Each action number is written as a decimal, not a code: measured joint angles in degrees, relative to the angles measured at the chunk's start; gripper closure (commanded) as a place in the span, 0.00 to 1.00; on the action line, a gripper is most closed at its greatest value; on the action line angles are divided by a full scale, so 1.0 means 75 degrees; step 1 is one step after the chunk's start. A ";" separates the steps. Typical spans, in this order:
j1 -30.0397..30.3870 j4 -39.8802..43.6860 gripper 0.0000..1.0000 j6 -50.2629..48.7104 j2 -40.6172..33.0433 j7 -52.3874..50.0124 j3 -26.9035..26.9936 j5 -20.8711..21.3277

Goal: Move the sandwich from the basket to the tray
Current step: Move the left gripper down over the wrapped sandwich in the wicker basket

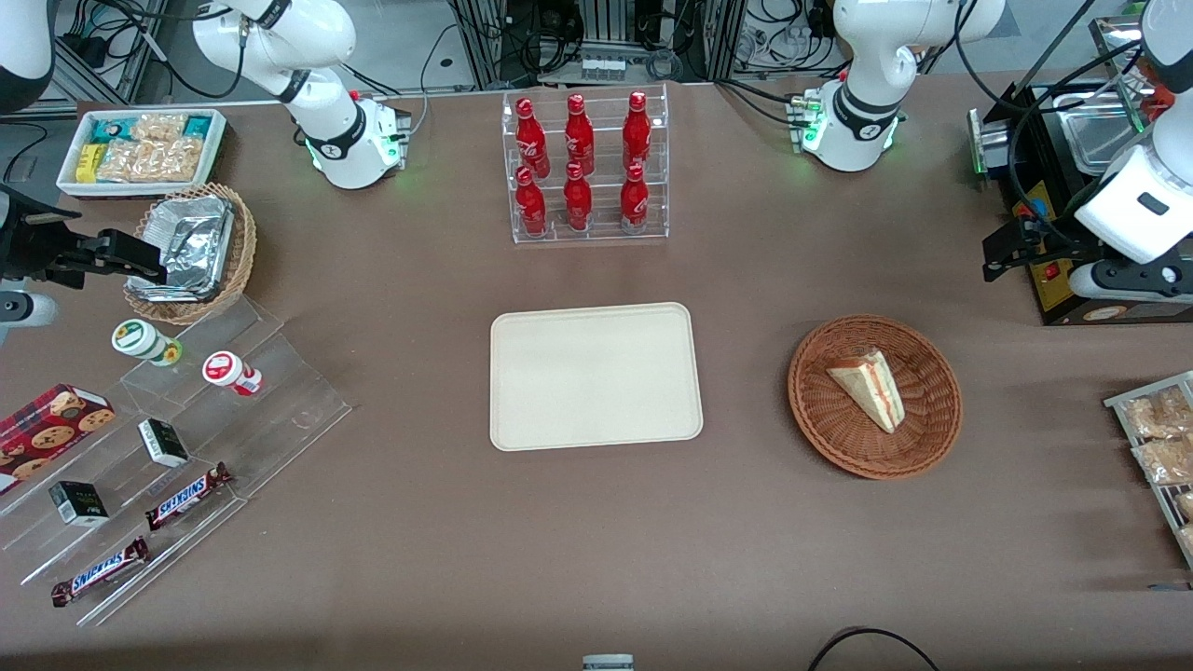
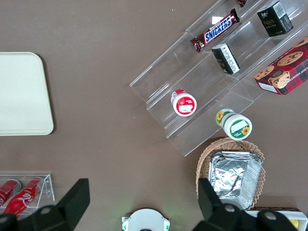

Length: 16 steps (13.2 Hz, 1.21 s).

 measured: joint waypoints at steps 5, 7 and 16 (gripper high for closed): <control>0.0089 0.0041 0.00 -0.0115 -0.0102 -0.0003 0.0027 -0.0003; 0.0090 -0.0018 0.00 -0.0137 -0.0049 -0.0036 0.0052 -0.0003; 0.0316 -0.2020 0.00 0.2547 0.0523 -0.1746 0.0099 -0.0015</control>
